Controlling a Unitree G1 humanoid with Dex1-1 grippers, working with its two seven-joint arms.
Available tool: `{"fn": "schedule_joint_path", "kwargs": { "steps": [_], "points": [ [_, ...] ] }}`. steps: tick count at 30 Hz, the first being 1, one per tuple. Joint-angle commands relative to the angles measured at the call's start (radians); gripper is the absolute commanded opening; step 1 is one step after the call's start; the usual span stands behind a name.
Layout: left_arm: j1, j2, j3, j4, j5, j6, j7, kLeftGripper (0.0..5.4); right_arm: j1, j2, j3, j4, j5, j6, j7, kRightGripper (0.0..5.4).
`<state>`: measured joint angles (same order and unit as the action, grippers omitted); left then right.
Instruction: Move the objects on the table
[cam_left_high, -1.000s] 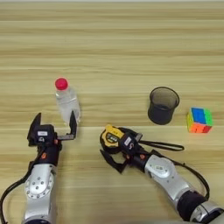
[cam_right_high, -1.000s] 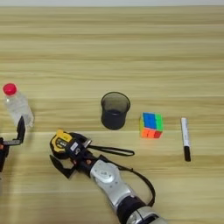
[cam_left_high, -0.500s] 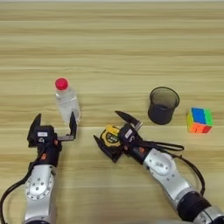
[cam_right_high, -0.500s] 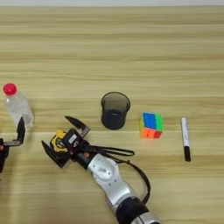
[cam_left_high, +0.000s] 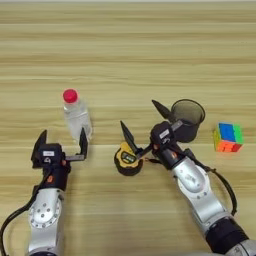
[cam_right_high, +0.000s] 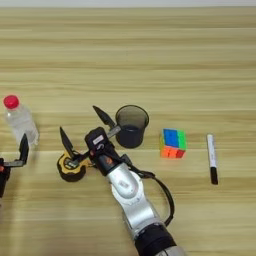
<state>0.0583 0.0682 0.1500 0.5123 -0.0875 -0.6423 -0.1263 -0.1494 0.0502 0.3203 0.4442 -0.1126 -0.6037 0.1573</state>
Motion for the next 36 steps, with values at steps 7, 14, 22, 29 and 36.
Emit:
{"fn": "schedule_joint_path", "kwargs": {
  "steps": [7, 14, 22, 29, 36],
  "points": [
    [0.006, -0.001, -0.006, -0.007, 0.006, 0.006, 0.009, 5.40, 0.008, -0.004, -0.189, -0.027, -0.039, 0.050, -0.249, 5.37],
    [0.005, -0.001, -0.007, -0.007, 0.006, 0.007, 0.009, 5.40, 0.025, -0.001, -0.222, -0.005, -0.046, 0.087, -0.292, 5.37],
    [0.000, -0.002, -0.011, -0.002, 0.008, 0.007, 0.013, 5.40, 0.043, -0.006, -0.231, 0.024, -0.034, 0.099, -0.279, 5.37],
    [0.001, -0.004, -0.015, -0.003, 0.010, 0.006, 0.016, 5.40, 0.072, -0.012, -0.238, 0.048, -0.025, 0.101, -0.267, 5.37],
    [0.002, -0.005, -0.018, -0.004, 0.011, 0.005, 0.019, 5.40, 0.104, -0.015, -0.234, 0.068, -0.025, 0.103, -0.246, 5.37]
  ]
}}
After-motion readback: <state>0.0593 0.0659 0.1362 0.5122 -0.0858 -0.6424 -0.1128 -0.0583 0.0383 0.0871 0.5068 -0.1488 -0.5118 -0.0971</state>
